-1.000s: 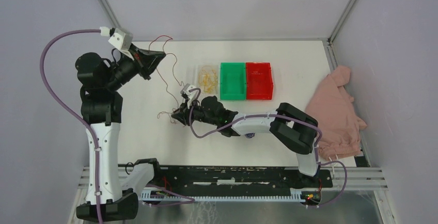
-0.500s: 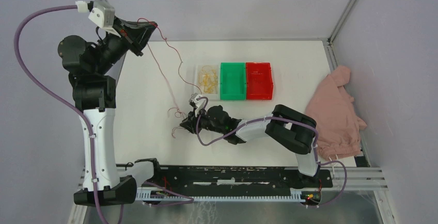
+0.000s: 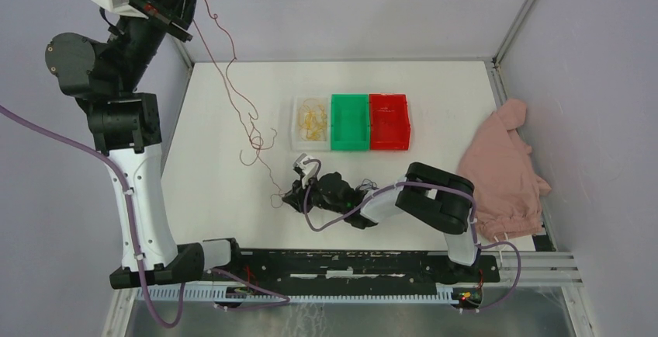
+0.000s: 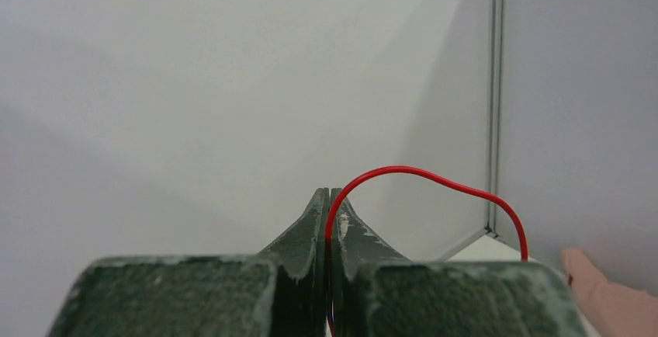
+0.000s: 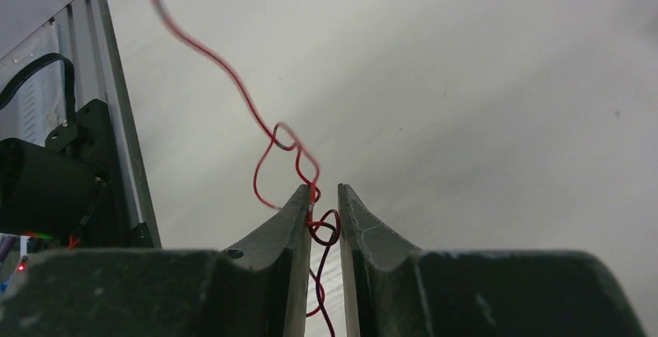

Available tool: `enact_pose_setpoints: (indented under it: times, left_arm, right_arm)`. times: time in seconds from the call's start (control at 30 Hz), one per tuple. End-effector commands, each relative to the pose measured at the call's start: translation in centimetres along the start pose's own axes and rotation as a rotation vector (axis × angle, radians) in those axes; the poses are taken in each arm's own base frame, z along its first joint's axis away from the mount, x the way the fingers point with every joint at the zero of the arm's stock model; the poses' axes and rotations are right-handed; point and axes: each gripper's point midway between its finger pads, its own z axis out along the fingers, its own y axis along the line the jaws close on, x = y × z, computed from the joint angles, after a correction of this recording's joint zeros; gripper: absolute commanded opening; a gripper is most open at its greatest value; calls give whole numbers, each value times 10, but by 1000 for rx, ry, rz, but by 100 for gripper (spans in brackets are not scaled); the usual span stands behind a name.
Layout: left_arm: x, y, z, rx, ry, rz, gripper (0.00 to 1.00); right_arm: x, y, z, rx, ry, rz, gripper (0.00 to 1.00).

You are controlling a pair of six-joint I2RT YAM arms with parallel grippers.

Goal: Untangle the cables
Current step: Untie the cable.

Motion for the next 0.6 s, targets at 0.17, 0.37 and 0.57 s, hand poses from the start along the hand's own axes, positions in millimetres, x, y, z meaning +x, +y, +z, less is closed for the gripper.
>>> enact_pose_setpoints:
  times: [0.17,0.37,0.57]
  left_arm:
    - [-73,16,17,-62,-190,156,3]
    - [-87,18,22,-62,-225,176,3]
    - [-59,17,22,-37,-160,127,3]
  right_arm:
    - [11,-16,-12,88,-21,14,13]
    - [16,-26,-18,139,-23,22,10]
    - [-35,-10,-32,117,-115,14,62]
